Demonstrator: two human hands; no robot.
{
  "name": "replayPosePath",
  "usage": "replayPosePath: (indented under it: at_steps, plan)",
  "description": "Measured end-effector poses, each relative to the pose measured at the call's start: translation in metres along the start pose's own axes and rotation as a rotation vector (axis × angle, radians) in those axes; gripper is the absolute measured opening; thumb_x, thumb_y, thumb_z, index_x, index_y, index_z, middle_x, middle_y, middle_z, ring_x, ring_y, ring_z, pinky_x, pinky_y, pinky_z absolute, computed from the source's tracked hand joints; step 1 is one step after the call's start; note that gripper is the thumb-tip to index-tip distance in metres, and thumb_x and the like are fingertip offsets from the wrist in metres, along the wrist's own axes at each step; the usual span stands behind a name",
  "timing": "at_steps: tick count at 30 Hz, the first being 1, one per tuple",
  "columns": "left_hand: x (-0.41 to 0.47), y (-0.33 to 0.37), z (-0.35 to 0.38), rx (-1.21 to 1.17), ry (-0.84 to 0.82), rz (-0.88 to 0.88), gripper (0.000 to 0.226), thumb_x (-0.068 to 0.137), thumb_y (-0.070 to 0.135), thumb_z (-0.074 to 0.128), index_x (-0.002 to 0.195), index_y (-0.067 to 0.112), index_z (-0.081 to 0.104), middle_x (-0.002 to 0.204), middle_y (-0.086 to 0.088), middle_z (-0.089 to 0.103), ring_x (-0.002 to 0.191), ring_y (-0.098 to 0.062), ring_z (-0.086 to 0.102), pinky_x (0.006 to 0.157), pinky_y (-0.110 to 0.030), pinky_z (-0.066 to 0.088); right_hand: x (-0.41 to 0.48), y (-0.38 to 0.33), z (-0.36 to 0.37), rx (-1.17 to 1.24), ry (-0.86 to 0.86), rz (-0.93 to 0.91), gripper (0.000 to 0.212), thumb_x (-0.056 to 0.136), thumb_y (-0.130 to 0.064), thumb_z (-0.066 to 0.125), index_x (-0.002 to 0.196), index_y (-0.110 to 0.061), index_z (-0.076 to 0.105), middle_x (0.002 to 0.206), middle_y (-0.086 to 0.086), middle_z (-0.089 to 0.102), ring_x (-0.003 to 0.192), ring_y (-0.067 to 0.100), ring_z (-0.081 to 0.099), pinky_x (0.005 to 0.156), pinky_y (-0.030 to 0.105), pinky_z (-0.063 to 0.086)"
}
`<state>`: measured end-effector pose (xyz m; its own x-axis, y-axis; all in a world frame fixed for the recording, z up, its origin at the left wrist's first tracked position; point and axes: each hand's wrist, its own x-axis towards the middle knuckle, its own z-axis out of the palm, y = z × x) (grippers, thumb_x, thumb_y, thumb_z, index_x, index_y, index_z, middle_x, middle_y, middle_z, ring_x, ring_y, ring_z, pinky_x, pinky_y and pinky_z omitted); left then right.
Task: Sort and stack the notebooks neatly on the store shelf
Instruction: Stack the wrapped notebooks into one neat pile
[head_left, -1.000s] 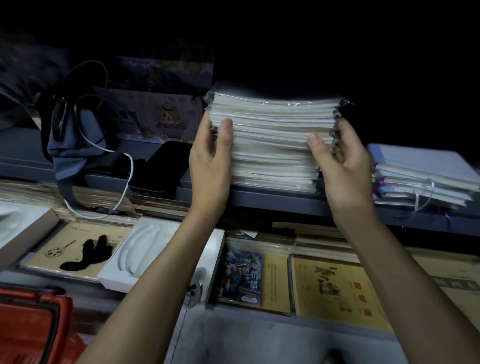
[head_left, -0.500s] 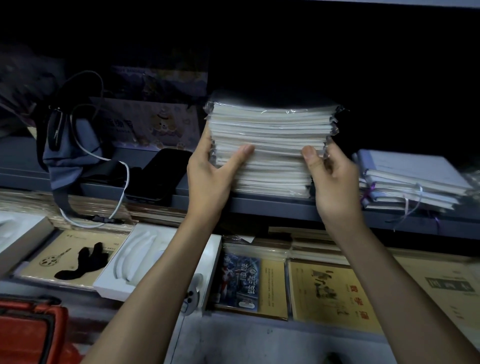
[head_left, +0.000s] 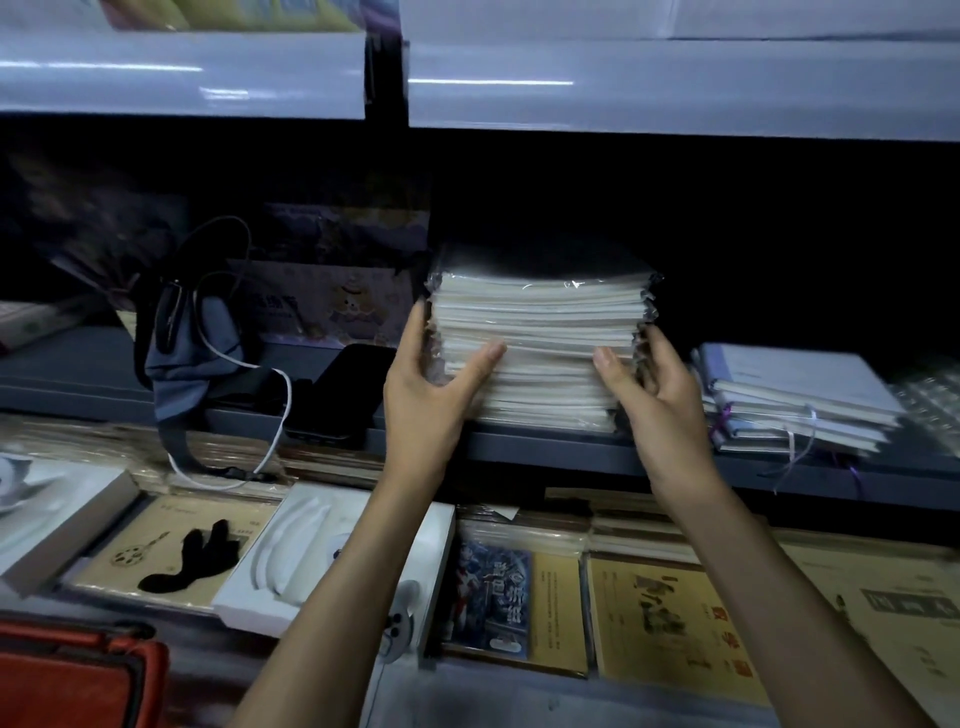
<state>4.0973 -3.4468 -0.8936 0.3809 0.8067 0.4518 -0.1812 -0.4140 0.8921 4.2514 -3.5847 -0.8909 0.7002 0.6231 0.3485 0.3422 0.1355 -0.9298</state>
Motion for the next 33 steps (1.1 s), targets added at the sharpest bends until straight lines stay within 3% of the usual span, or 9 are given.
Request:
replayPosePath:
  at_steps: [2, 5, 11, 15, 20, 24, 26, 30, 33]
  plan:
    - [-0.007, 0.0, -0.003, 0.019, -0.01, -0.046, 0.084, 0.086, 0.038, 0.086, 0.157, 0.019, 0.046, 0.148, 0.021, 0.056, 0.128, 0.019, 0.051, 0.114, -0.016, 0.041, -0.001, 0.002, -0.001, 0.006, -0.022, -0.002, 0.07, 0.097, -0.039, 0.067, 0.158, -0.024, 0.037, 0.154, -0.011, 0.049, 0.138, 0.002, 0.048, 0.116, 0.024, 0.039]
    - [-0.012, -0.006, -0.006, 0.025, -0.047, -0.061, 0.078, 0.091, 0.028, 0.081, 0.157, 0.018, 0.043, 0.131, 0.038, 0.044, 0.106, 0.041, 0.041, 0.095, 0.006, 0.035, -0.002, 0.003, -0.001, 0.016, -0.028, -0.002, 0.064, 0.096, -0.037, 0.068, 0.154, -0.023, 0.044, 0.146, -0.013, 0.057, 0.131, -0.001, 0.054, 0.114, 0.023, 0.042]
    - [-0.007, -0.002, -0.009, 0.055, -0.046, -0.047, 0.05, 0.089, 0.009, 0.082, 0.129, 0.023, 0.057, 0.108, 0.034, 0.056, 0.093, 0.035, 0.053, 0.082, 0.005, 0.039, -0.003, 0.003, 0.006, 0.032, 0.019, 0.022, 0.074, 0.093, -0.046, 0.069, 0.156, -0.022, 0.04, 0.157, -0.008, 0.046, 0.142, 0.005, 0.044, 0.118, 0.027, 0.035]
    - [-0.004, -0.003, -0.011, 0.045, -0.048, -0.034, 0.048, 0.088, 0.01, 0.083, 0.131, 0.017, 0.063, 0.112, 0.029, 0.062, 0.097, 0.03, 0.057, 0.085, 0.001, 0.042, 0.001, 0.006, 0.007, 0.001, 0.063, 0.017, 0.061, 0.097, -0.032, 0.067, 0.152, -0.024, 0.04, 0.139, -0.021, 0.051, 0.116, -0.022, 0.049, 0.089, -0.004, 0.037]
    - [0.0, -0.006, -0.012, 0.033, -0.007, -0.039, 0.055, 0.084, 0.013, 0.087, 0.133, 0.017, 0.064, 0.104, 0.034, 0.06, 0.094, 0.033, 0.055, 0.083, 0.002, 0.041, 0.004, 0.013, 0.006, -0.042, 0.065, -0.035, 0.06, 0.096, -0.04, 0.07, 0.144, -0.009, 0.055, 0.141, 0.009, 0.063, 0.13, 0.018, 0.059, 0.111, 0.03, 0.047]
    - [0.005, -0.01, -0.015, 0.027, 0.011, -0.055, 0.074, 0.076, 0.029, 0.09, 0.142, 0.011, 0.062, 0.109, 0.036, 0.063, 0.103, 0.025, 0.059, 0.092, -0.005, 0.045, 0.003, 0.008, 0.007, -0.036, 0.09, -0.068, 0.035, 0.099, -0.029, 0.068, 0.128, -0.007, 0.067, 0.114, -0.007, 0.072, 0.107, 0.001, 0.065, 0.093, 0.017, 0.049]
    - [0.005, -0.011, -0.015, 0.009, -0.011, -0.048, 0.069, 0.083, 0.017, 0.087, 0.145, 0.007, 0.058, 0.11, 0.034, 0.06, 0.098, 0.03, 0.056, 0.089, 0.0, 0.043, 0.004, 0.006, 0.007, -0.061, 0.084, -0.077, 0.032, 0.099, -0.029, 0.068, 0.125, -0.011, 0.068, 0.109, -0.013, 0.071, 0.102, -0.003, 0.064, 0.088, 0.013, 0.046]
    - [0.009, -0.007, -0.016, 0.048, -0.107, -0.031, 0.059, 0.091, 0.008, 0.081, 0.143, 0.012, 0.054, 0.127, 0.023, 0.059, 0.104, 0.03, 0.055, 0.09, 0.001, 0.041, 0.003, 0.004, 0.007, -0.076, 0.052, -0.075, 0.04, 0.1, -0.032, 0.066, 0.136, -0.014, 0.063, 0.125, -0.009, 0.07, 0.116, 0.004, 0.064, 0.098, 0.019, 0.048]
    - [0.012, -0.005, -0.016, 0.059, -0.148, -0.051, 0.048, 0.091, 0.003, 0.079, 0.133, 0.013, 0.058, 0.118, 0.022, 0.064, 0.103, 0.022, 0.061, 0.09, -0.003, 0.044, 0.003, 0.006, 0.008, -0.071, 0.021, -0.077, 0.046, 0.101, -0.041, 0.062, 0.14, -0.017, 0.059, 0.135, -0.005, 0.066, 0.128, 0.011, 0.06, 0.112, 0.037, 0.046]
